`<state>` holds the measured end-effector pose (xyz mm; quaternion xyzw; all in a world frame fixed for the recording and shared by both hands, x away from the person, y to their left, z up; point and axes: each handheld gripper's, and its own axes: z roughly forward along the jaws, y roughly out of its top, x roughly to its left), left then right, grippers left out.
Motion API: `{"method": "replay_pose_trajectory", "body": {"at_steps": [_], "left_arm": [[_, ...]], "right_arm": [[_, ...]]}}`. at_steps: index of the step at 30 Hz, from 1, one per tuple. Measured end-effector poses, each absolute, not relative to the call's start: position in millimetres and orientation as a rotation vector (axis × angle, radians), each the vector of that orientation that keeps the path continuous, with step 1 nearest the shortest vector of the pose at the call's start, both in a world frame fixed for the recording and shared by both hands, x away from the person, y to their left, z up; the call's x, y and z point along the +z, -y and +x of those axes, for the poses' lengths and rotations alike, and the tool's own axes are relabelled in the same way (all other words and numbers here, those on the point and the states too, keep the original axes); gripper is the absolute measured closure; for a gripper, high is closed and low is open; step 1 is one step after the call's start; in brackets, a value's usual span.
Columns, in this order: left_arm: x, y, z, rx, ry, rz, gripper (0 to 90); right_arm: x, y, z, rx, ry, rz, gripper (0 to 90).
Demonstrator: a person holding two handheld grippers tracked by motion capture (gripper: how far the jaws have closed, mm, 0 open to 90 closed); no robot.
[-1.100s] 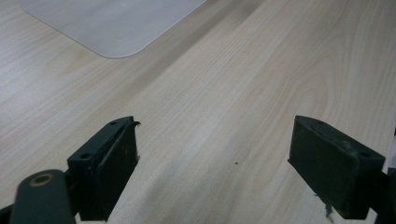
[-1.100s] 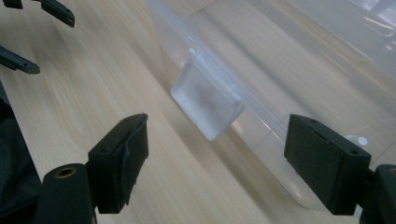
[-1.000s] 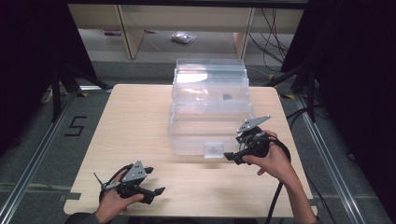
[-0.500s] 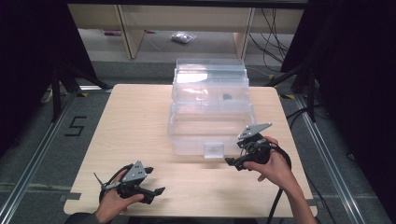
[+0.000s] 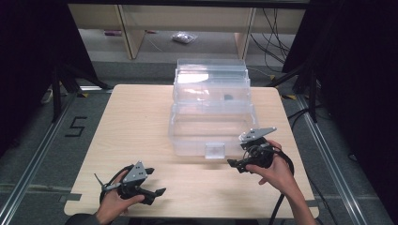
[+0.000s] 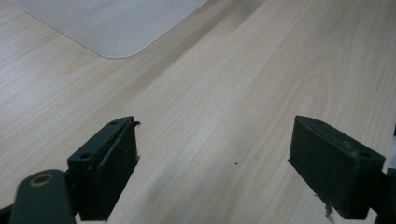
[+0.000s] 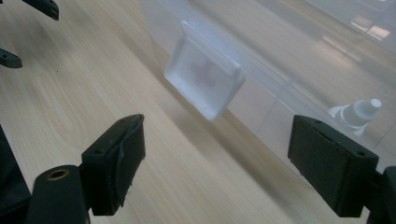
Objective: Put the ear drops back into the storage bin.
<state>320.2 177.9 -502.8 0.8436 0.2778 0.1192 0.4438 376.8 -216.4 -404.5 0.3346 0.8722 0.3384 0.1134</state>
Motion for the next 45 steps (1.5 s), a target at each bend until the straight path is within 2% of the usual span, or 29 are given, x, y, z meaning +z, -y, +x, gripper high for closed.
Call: {"method": "replay_pose_trajectory", "body": {"at_steps": [22,45], "left_arm": [[-502,-178,320,0.291,-0.687,2.096,14.8],[-503,-178,320,0.300,-0.686,2.096,14.8]], "right_arm": [[-428,210,362,1.012,-2.559,1.006,20.3],[-467,228,337,1.014,-2.560,1.073,20.9]]}}
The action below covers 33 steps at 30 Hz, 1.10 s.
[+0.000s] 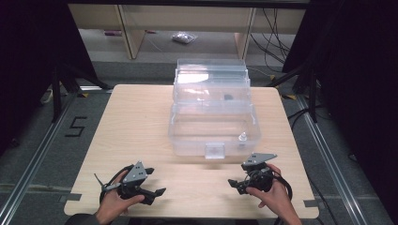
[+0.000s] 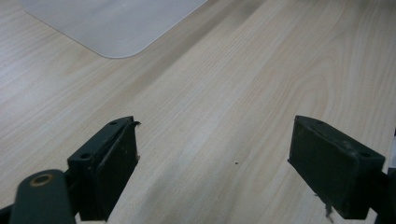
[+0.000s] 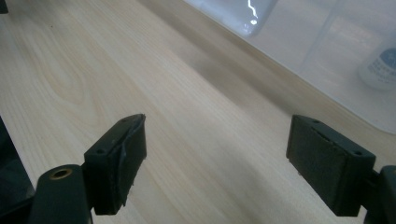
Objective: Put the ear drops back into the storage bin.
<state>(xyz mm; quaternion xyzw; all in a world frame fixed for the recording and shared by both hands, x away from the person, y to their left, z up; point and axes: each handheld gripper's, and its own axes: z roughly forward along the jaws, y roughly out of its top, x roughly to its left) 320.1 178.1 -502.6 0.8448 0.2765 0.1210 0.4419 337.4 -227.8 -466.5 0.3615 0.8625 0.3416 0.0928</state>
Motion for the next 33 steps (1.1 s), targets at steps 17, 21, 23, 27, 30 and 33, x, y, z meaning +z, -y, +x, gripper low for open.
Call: {"method": "replay_pose_trajectory", "body": {"at_steps": [17,21,23,27,30,33], "left_arm": [[-502,-178,320,0.294,-0.687,2.100,14.8],[-502,-178,320,0.294,-0.687,2.102,14.9],[-502,-178,320,0.294,-0.686,2.102,14.8],[-502,-178,320,0.293,-0.684,2.100,14.8],[-502,-178,320,0.294,-0.684,2.099,14.8],[-502,-178,320,0.294,-0.683,2.102,14.8]], "right_arm": [[-473,234,325,1.048,-2.536,1.085,20.2],[-474,234,321,1.028,-2.536,1.107,20.1],[-476,234,320,1.041,-2.527,1.105,19.8],[-477,234,318,1.020,-2.540,1.127,19.6],[-480,233,319,1.034,-2.522,1.125,19.7],[-481,233,320,1.034,-2.510,1.122,19.6]]}}
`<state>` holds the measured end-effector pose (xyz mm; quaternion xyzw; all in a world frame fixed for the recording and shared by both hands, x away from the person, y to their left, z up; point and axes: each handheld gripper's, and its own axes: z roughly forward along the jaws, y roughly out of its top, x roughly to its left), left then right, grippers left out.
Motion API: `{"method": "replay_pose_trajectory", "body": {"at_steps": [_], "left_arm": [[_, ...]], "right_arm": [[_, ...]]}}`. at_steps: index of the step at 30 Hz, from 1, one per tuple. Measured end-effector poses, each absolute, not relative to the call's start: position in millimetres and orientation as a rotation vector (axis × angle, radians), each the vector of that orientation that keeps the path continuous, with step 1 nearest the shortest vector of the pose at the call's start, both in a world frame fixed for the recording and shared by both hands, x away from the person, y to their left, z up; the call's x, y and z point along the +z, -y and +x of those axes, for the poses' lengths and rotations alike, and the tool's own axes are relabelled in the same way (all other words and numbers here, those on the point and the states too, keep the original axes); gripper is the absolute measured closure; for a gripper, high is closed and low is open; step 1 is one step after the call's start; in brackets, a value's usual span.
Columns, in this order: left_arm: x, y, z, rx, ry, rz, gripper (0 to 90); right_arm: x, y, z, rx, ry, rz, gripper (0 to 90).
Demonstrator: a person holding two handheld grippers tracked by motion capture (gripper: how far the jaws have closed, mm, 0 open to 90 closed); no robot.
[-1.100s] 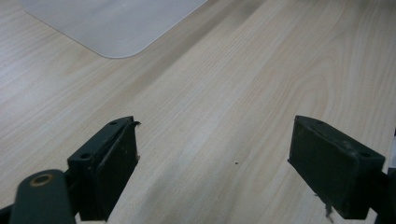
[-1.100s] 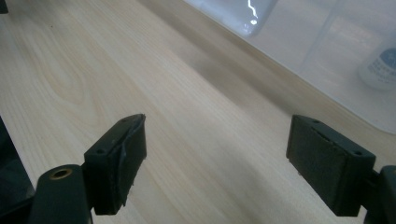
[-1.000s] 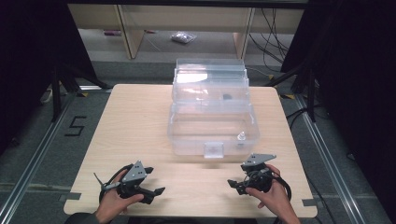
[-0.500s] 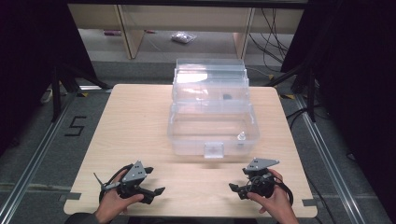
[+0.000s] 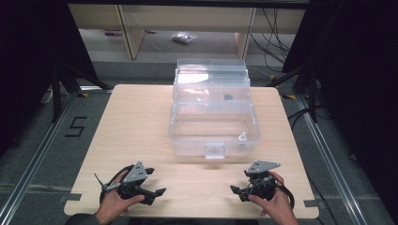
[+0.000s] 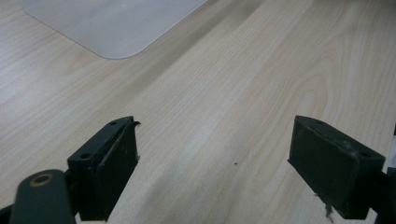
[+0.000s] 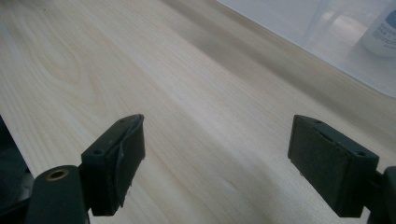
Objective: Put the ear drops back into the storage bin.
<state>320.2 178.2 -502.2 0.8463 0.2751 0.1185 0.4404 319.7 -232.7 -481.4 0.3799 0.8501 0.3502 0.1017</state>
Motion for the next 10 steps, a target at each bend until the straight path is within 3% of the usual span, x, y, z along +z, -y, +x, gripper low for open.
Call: {"method": "replay_pose_trajectory", "body": {"at_steps": [10], "left_arm": [[-502.5,-178.2,320.5,0.304,-0.684,2.100,14.8]], "right_arm": [[-483.3,235.2,323.2,1.054,-2.507,1.101,19.6]]}}
